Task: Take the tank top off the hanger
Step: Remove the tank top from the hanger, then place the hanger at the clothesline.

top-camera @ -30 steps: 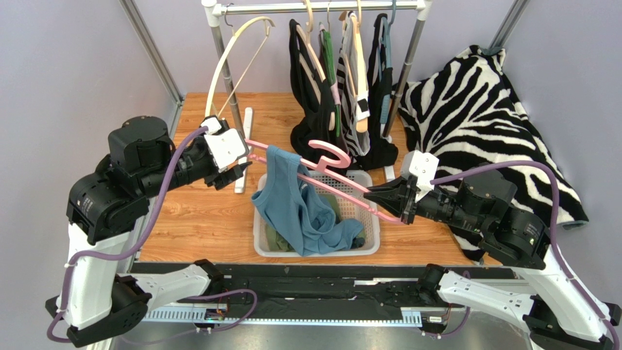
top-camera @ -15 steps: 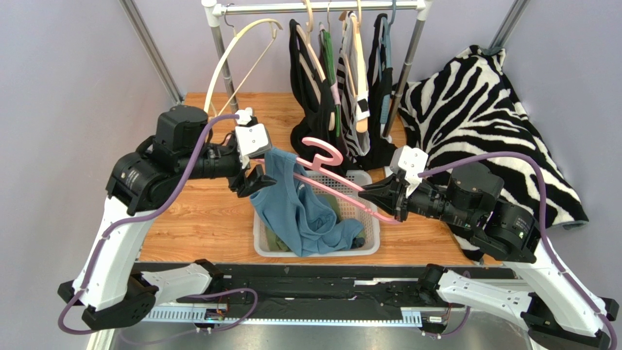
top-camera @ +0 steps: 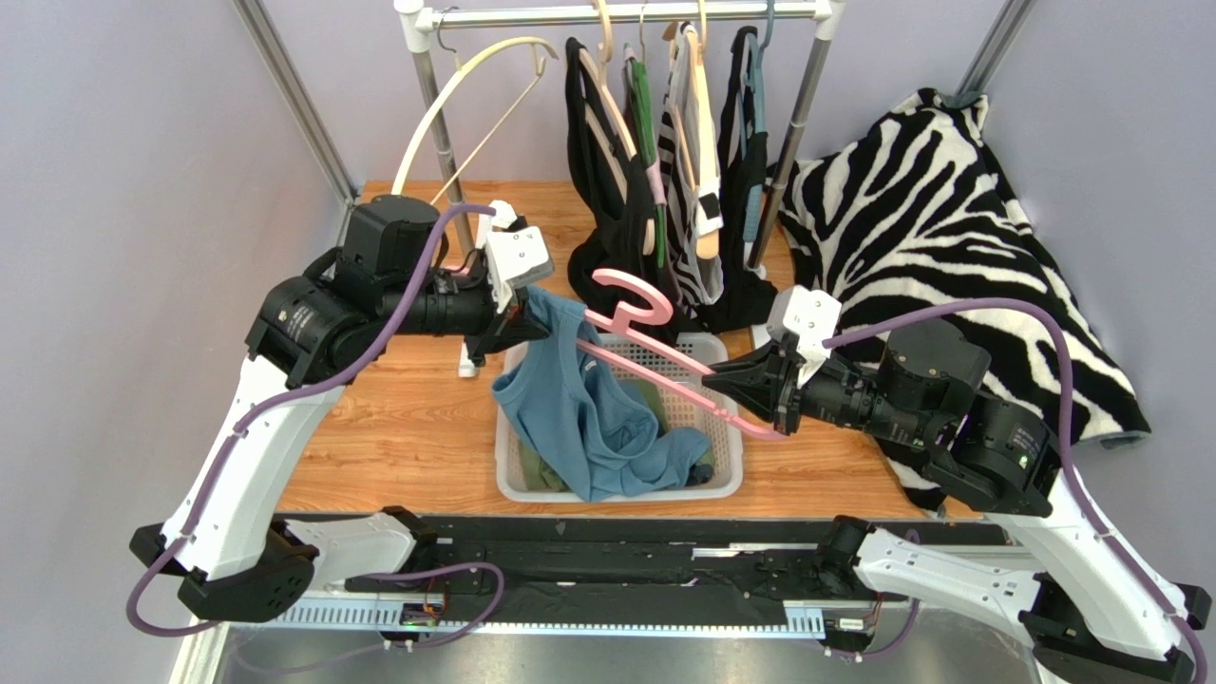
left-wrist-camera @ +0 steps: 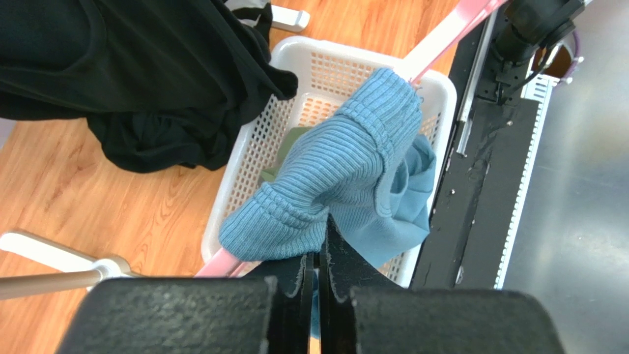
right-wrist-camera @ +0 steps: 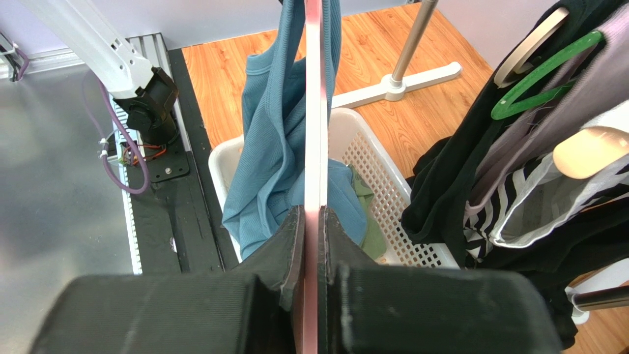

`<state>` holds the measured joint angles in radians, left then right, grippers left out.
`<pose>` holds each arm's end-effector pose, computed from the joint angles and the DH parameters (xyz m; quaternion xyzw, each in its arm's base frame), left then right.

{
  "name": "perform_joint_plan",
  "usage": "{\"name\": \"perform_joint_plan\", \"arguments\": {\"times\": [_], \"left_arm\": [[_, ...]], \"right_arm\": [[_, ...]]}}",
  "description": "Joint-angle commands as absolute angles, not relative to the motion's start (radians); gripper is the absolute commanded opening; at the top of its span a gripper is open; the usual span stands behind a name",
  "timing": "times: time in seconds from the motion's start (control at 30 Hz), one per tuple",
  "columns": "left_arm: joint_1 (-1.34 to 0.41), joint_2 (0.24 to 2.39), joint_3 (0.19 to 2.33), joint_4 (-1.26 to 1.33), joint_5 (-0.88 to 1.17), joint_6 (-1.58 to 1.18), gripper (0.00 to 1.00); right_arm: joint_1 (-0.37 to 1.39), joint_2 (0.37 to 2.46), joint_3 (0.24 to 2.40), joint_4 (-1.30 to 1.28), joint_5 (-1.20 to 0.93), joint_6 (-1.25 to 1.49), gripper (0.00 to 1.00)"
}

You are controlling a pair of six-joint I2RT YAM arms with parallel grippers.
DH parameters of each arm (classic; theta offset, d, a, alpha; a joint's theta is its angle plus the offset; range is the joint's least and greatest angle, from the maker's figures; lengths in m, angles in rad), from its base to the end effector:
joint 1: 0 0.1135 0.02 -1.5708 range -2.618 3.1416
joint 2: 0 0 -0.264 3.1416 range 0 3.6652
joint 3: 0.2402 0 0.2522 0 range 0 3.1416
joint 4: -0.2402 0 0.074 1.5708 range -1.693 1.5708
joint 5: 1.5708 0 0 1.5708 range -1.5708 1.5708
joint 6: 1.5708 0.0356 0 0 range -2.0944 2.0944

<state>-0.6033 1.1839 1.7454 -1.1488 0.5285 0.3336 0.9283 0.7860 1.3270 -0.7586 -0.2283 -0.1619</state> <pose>0.1405 -0.1186 0.4812 0.4942 0.7036 -0.2894 0.4207 0.0646 0.0998 0.4544 -0.4626 0.6254 0.3150 0.5437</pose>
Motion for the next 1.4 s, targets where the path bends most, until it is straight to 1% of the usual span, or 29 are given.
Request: {"name": "perform_joint_plan", "arguments": {"times": [0.0,0.1,0.33,0.47,0.67,0.8,0.87,1.03,1.13,1.17,1.27,1.37], "left_arm": [[-0.589,1.184,1.816,-1.120,0.558,0.298,0.00],[-0.569,1.167,1.845,-1.121,0.561,0.296,0.00],[-0.538,1.147,2.017,-1.118,0.502,0.304,0.00],[-0.537,1.161,2.069,-1.098,0.392,0.307,0.00],[-0.535,1.184,2.057,-1.052,0.270,0.272,0.00],[-0.535,1.210,2.068,-1.046,0.294,0.256,0.00],[-0.535,1.224,2.071,-1.051,0.348,0.249,0.00],[-0.543,1.246,2.030,-1.074,0.541,0.230,0.00],[-0.600,1.249,1.968,-1.100,0.574,0.276,0.00],[-0.616,1.247,1.920,-1.110,0.575,0.296,0.00],[-0.687,1.244,1.806,-1.123,0.526,0.356,0.00],[-0.703,1.256,1.720,-1.102,0.457,0.373,0.00]], "right_arm": [[0.927,0.759,1.347,-0.666,-0.230,-0.155,0.00],[0.927,0.739,1.330,-0.678,-0.210,-0.156,0.00],[0.927,0.663,1.286,-0.762,-0.176,-0.135,0.00],[0.927,0.586,1.287,-0.860,-0.138,-0.106,0.00],[0.927,0.454,1.362,-1.012,-0.136,-0.058,0.00],[0.927,0.401,1.440,-1.087,-0.112,-0.058,0.00],[0.927,0.387,1.474,-1.097,-0.089,-0.058,0.00],[0.930,0.406,1.488,-1.037,-0.023,-0.071,0.00],[0.928,0.463,1.489,-0.988,-0.002,-0.071,0.00],[0.928,0.485,1.500,-0.976,0.041,-0.066,0.00],[0.928,0.563,1.529,-0.936,0.054,-0.040,0.00],[0.928,0.633,1.568,-0.901,0.069,-0.014,0.00]]}}
